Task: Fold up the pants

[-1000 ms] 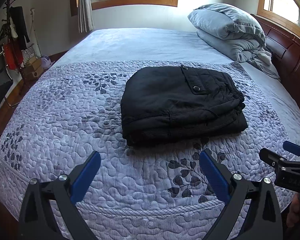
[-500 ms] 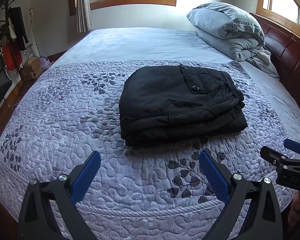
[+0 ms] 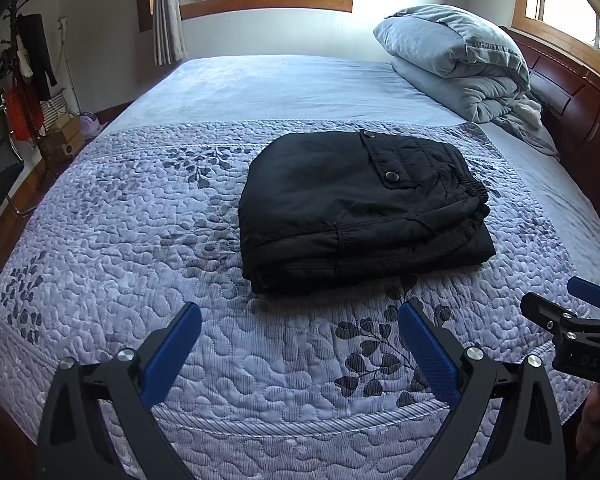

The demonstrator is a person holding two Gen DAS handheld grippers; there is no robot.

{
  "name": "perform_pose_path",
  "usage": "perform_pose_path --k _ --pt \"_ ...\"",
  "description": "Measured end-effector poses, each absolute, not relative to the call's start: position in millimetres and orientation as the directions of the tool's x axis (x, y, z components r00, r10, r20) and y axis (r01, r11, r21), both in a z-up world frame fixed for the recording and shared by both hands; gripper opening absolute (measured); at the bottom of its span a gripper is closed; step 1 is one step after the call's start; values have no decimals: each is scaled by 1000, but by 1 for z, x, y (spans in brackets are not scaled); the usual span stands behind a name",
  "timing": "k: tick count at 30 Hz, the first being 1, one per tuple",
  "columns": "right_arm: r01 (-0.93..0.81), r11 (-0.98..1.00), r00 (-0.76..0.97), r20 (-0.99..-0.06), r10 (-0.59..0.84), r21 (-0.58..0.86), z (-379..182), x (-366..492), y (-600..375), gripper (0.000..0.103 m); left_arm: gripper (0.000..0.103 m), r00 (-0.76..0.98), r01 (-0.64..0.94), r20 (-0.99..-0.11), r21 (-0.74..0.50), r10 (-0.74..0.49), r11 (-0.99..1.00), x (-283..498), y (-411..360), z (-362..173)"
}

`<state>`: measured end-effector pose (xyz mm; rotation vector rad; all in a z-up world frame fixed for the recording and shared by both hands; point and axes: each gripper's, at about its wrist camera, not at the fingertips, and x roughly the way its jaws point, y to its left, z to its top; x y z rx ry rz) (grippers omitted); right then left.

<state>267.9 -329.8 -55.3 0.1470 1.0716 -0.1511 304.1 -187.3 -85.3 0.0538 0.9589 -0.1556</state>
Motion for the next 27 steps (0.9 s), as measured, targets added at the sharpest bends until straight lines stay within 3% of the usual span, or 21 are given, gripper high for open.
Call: perform_pose_path --k 27 --pt "203 977 467 -883 -40 63 -59 267 -332 100 99 569 167 -814 -25 -117 986 305 -190 -86"
